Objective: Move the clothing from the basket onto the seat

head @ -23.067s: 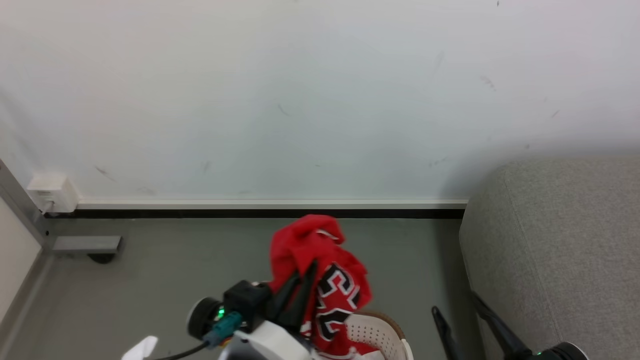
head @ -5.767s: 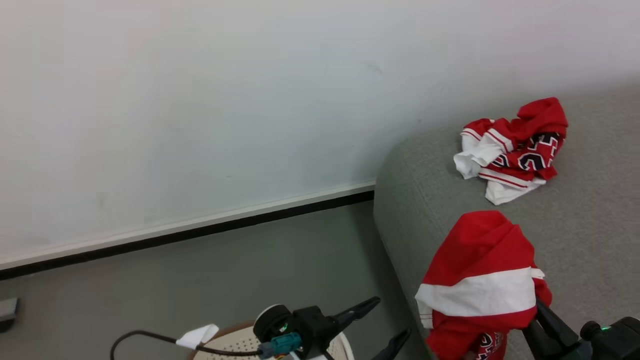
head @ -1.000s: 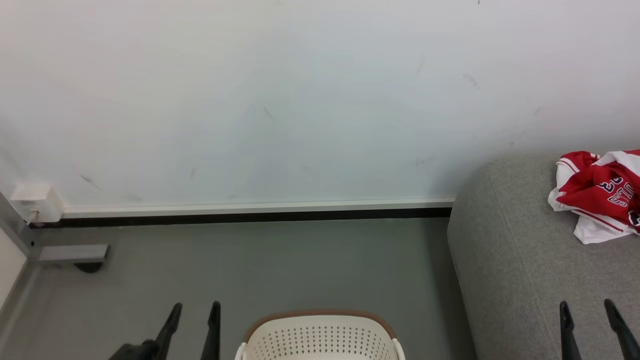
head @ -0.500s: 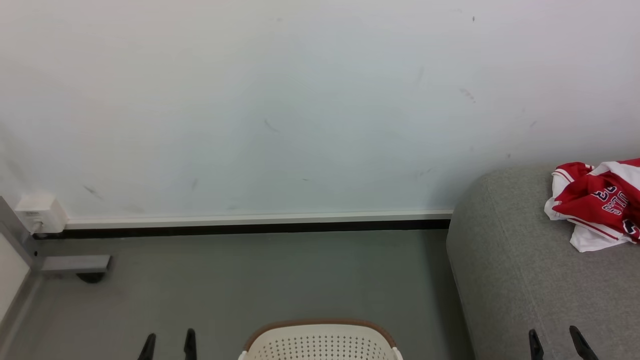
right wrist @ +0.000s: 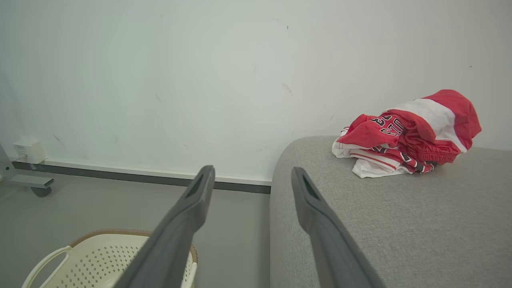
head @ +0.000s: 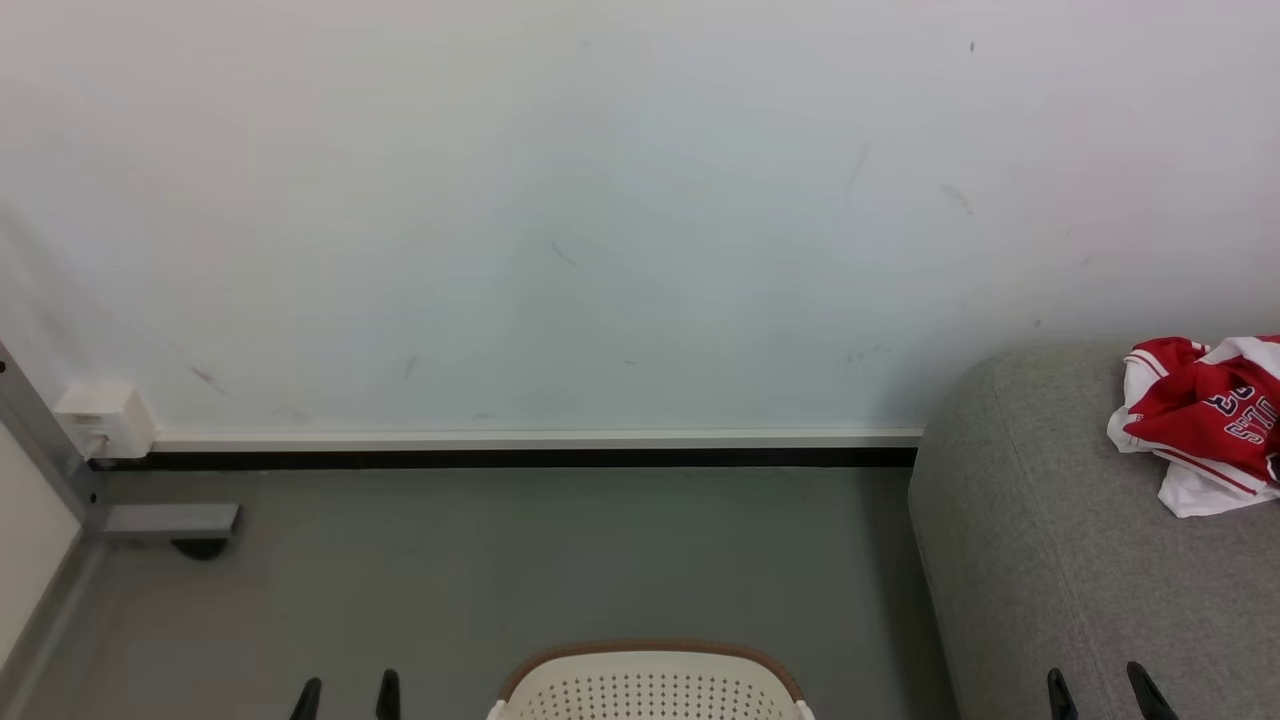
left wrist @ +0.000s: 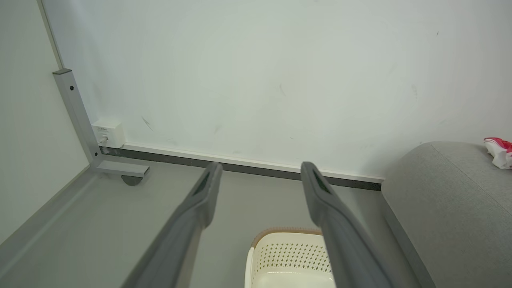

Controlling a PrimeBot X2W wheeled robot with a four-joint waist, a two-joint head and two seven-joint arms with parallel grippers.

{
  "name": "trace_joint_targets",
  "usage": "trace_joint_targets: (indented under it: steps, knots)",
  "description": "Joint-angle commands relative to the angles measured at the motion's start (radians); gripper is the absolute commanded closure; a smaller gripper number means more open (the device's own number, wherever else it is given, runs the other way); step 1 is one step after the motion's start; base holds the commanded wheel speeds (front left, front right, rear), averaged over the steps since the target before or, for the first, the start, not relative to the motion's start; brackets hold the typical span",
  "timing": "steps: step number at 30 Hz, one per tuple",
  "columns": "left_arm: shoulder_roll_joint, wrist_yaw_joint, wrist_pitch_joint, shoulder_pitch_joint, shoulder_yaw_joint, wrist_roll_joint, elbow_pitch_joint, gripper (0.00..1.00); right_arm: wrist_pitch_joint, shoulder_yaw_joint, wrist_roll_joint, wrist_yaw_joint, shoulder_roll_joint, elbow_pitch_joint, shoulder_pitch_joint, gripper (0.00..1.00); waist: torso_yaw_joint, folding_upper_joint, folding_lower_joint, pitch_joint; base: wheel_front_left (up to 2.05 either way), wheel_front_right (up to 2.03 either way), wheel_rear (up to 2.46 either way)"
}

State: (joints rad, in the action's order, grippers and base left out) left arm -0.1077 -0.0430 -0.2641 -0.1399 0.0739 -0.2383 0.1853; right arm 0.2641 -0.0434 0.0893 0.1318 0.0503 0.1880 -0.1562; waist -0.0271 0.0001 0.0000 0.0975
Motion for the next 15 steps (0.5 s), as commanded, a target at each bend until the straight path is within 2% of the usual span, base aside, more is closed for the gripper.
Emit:
trace_joint_targets:
  steps: [1,6,7,10,15]
  knots:
    - [0.004,0.005,0.000,-0.002,-0.006,0.015,0.005,0.00,0.000,-0.001,0.004,-0.002,0.000,0.001,-0.008,0.00,0.000,-0.0001,0.0000,0.000,0.00,0.00,0.00]
    - [0.013,0.019,0.000,-0.001,-0.015,0.026,0.002,0.00,0.000,-0.003,0.002,-0.002,0.000,0.001,-0.007,0.00,0.004,-0.0001,0.0000,0.000,0.00,0.00,0.00]
    - [0.012,0.022,0.000,0.000,-0.012,0.014,0.001,1.00,0.000,-0.001,0.000,0.000,0.000,0.001,0.000,1.00,0.004,-0.0001,0.0000,0.000,0.00,0.00,0.00]
    - [0.020,0.025,0.001,-0.005,-0.006,0.014,0.023,1.00,-0.001,0.001,0.001,0.000,-0.002,0.022,-0.004,1.00,0.004,-0.0001,0.0001,-0.001,0.00,0.00,0.00]
    - [0.024,0.035,0.032,0.019,-0.026,-0.074,0.037,1.00,-0.030,-0.010,0.100,0.000,-0.002,0.034,0.020,1.00,0.004,-0.0001,0.0000,-0.004,0.00,0.00,0.00]
